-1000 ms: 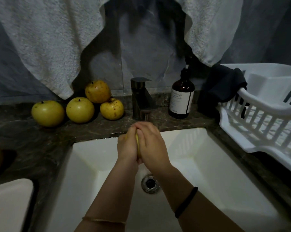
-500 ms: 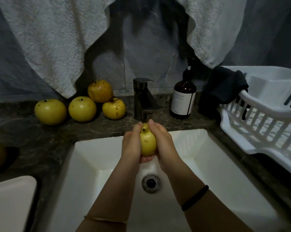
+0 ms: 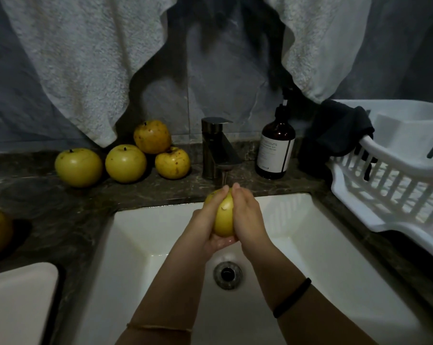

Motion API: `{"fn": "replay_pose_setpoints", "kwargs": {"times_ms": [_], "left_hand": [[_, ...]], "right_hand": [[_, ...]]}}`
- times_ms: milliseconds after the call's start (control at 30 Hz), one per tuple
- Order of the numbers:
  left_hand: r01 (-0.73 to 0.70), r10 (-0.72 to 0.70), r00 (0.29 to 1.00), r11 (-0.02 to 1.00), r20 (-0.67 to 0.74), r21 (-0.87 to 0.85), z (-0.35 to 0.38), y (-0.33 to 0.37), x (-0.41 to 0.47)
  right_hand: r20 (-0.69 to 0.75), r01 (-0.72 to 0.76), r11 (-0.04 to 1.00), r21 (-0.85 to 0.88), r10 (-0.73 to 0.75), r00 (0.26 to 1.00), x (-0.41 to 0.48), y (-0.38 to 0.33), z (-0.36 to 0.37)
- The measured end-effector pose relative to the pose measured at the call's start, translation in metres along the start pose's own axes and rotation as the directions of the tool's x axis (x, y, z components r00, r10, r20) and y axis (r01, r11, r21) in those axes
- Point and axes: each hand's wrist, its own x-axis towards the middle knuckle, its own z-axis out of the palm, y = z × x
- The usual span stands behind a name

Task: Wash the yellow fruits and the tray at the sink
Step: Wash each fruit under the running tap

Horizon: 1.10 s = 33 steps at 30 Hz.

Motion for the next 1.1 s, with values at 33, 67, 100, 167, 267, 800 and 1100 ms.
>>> {"fn": "replay_pose_setpoints", "kwargs": {"times_ms": [33, 67, 100, 167, 267, 800, 1100], "left_hand": [[0.002, -0.002, 1.000, 1.000, 0.005, 0.015, -0.001, -0.001, 0.001], [-0.001, 0.001, 1.000, 1.000, -0.003, 0.021, -0.001, -0.001, 0.002], [-0.012, 0.012, 1.000, 1.000, -0.025, 0.021, -0.001, -0.002, 0.004], [-0.047, 0.048, 0.994, 0.999, -0.096, 0.011, -0.001, -0.003, 0.005], [-0.090, 0.081, 0.980, 0.995, -0.182, -0.037, 0.004, -0.002, 0.006], [-0.270, 0.399, 0.888, 0.855, -0.228, 0.443, 0.014, 0.001, 0.001], [-0.245, 0.351, 0.902, 0.895, -0.250, 0.374, 0.012, 0.003, -0.002]], "right_hand": [[-0.002, -0.007, 1.000, -0.001, 0.007, 1.000, 0.000, 0.000, 0.000], [0.003, -0.011, 1.000, -0.003, 0.011, 1.000, -0.001, 0.000, 0.000], [0.014, -0.014, 1.000, -0.011, 0.014, 1.000, -0.002, 0.001, 0.001], [0.047, -0.029, 0.999, -0.039, 0.031, 0.998, -0.003, 0.000, 0.003], [0.061, -0.055, 0.998, -0.044, 0.058, 0.996, -0.003, -0.002, 0.008], [0.020, -0.225, 0.950, 0.216, 0.226, 0.974, 0.002, -0.004, 0.000], [-0.020, -0.187, 0.977, 0.099, 0.190, 0.982, 0.005, -0.002, 0.003]]}}
